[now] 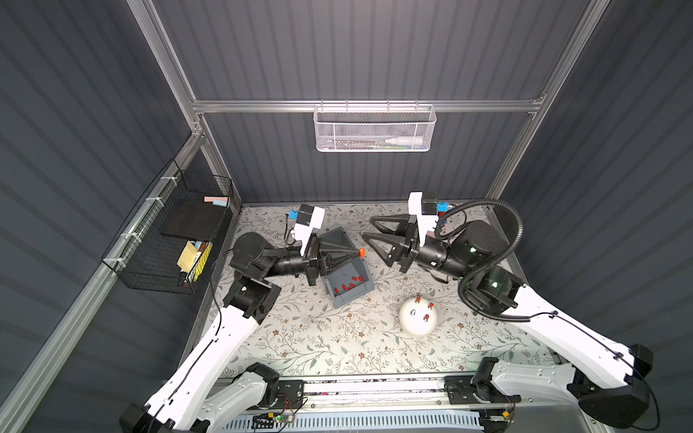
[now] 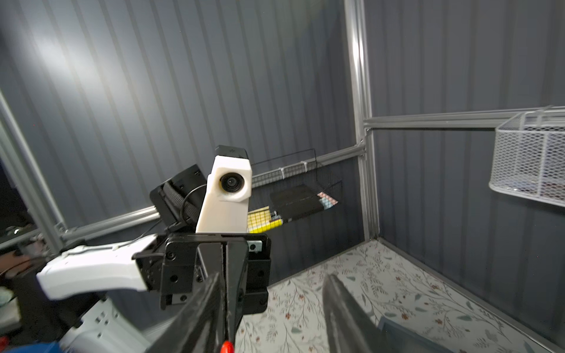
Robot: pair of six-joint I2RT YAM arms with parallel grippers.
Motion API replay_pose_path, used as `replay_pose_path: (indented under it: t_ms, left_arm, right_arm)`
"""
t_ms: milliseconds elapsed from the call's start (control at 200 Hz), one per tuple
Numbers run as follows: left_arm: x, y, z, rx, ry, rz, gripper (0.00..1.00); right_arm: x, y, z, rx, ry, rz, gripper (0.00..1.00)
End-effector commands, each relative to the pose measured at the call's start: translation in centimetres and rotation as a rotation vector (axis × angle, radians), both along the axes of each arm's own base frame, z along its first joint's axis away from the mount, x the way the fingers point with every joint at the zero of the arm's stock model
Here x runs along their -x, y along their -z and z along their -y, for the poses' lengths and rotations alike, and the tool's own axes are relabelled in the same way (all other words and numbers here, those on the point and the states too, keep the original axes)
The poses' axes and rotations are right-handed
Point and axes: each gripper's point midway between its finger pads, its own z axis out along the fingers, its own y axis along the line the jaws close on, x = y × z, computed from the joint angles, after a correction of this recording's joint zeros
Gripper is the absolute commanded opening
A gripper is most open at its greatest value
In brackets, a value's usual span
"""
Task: Cover the protruding screws with screw protection sleeves
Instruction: Pick up the screw protection sleeve from the storage box.
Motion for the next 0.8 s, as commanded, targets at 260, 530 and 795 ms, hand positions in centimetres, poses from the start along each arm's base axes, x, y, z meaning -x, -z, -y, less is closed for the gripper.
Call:
replay_pose_path:
  t_ms: [260, 530, 795]
  left_arm:
    - [7.6, 3.1, -2.6, -0.218, 0.141, 0.113, 0.0]
    - [6.6, 3.3, -2.3, -0.248, 0.123, 0.118, 0.0]
    - [4.7, 5.0, -1.9, -0.302, 0.061, 0.114, 0.0]
  right_arm:
    - [7.4, 2.6, 2.3, 0.384, -0.353, 0.007, 0.37]
    - [7.2, 6.4, -1.3, 0.526, -0.363, -0.002, 0.36]
    - [7.1, 7.7, -2.6, 0.588, -0.373, 0.01, 0.35]
